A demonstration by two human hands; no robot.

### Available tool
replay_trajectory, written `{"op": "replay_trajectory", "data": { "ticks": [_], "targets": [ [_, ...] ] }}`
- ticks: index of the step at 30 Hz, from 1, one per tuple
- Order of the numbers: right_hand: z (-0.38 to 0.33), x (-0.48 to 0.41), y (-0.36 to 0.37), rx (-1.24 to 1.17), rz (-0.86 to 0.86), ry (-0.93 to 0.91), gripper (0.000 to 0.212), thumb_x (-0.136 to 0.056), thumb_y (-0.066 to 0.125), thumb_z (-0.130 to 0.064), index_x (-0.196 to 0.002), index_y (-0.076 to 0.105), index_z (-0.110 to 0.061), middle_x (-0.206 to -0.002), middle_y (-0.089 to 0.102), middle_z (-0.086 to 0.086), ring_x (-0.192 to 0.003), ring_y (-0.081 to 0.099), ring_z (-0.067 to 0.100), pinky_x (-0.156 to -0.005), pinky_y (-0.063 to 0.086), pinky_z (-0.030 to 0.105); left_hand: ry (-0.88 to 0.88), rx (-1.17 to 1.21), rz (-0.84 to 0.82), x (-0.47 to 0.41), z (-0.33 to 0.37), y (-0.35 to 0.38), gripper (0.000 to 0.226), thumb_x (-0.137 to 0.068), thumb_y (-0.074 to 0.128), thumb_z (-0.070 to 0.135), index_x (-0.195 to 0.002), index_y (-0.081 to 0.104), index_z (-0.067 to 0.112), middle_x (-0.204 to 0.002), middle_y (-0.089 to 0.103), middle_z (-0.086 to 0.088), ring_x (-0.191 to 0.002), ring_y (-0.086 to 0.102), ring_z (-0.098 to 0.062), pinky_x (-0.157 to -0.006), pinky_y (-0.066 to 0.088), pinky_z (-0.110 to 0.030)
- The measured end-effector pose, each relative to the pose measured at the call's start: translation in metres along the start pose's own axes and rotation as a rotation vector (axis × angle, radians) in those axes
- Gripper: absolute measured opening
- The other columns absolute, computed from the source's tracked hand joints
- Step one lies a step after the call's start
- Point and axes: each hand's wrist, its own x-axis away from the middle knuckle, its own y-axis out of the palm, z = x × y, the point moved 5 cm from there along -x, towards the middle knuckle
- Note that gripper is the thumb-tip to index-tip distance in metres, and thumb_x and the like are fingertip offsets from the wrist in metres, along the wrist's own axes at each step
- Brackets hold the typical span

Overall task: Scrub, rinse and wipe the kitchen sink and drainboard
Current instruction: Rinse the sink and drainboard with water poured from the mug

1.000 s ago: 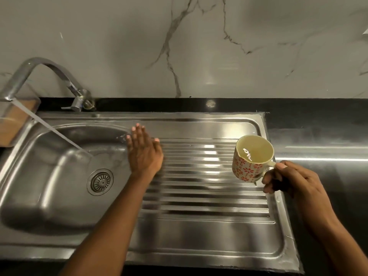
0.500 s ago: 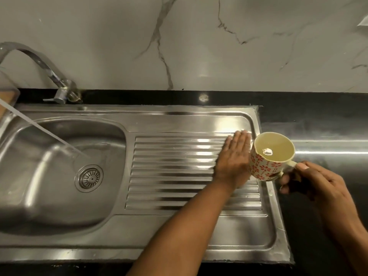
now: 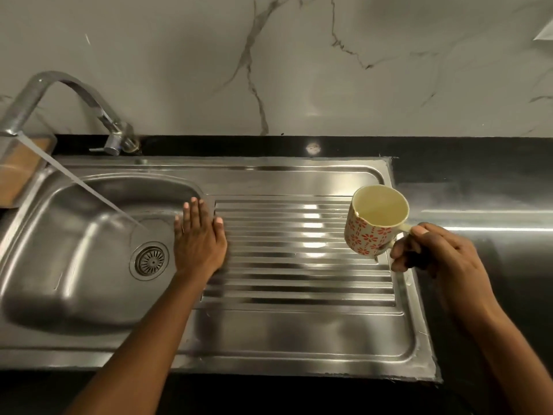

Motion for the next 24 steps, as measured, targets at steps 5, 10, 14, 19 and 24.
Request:
{"op": "replay_trajectory", "data": {
  "ticks": [5,10,14,19,24],
  "targets": [
    [-0.001,0.005,-0.009,-0.009,0.018,-0.003,0.04,-0.108,0.043,-0.016,-0.075,0.063,-0.012,-0.085,0.069,0.022,-0.076,0.066,0.037,-0.074,0.06,0.037,0.21,0.099,0.033,0.053,0.095,0.005,0.068,-0.11,0.012,0.047,-0.167,-0.002,0.013,-0.175,-0.006,-0.009,-0.162,-0.007,-0.026,-0.132,0.004,-0.049],
    [0.005,0.019,-0.028,0.049,0.05,0.022,0.034,-0.108,0.041,-0.015,-0.096,0.064,0.007,-0.086,0.069,0.021,-0.079,0.066,0.039,-0.072,0.06,0.032,0.638,0.277,-0.107,0.134,0.254,0.026,0.064,-0.105,0.042,0.035,-0.162,0.025,0.012,-0.172,0.021,-0.009,-0.16,0.012,-0.029,-0.132,-0.001,-0.047],
    [0.006,0.031,-0.038,0.074,0.088,0.043,0.032,-0.109,0.04,-0.015,-0.099,0.067,0.0,-0.088,0.069,0.021,-0.082,0.066,0.04,-0.073,0.06,0.033,0.781,0.218,-0.182,0.173,0.31,0.05,0.053,-0.107,0.034,0.034,-0.152,0.046,0.007,-0.163,0.041,-0.015,-0.156,0.025,-0.033,-0.131,-0.002,-0.051],
    [0.012,0.035,-0.039,0.06,0.101,0.061,0.032,-0.109,0.041,-0.015,-0.098,0.067,0.0,-0.088,0.069,0.021,-0.082,0.065,0.042,-0.074,0.061,0.033,0.725,0.175,-0.108,0.162,0.28,0.054,0.058,-0.109,0.031,0.038,-0.158,0.035,0.007,-0.17,0.027,-0.014,-0.159,0.016,-0.029,-0.132,0.001,-0.047],
    [0.013,0.033,-0.021,0.012,0.062,0.054,0.042,-0.108,0.042,-0.017,-0.086,0.076,-0.023,-0.086,0.07,0.019,-0.079,0.068,0.033,-0.075,0.062,0.032,0.578,0.189,-0.083,0.141,0.214,0.044,0.063,-0.111,0.022,0.039,-0.167,0.01,0.012,-0.176,0.007,-0.006,-0.162,0.001,-0.023,-0.131,0.008,-0.047]
  ]
}}
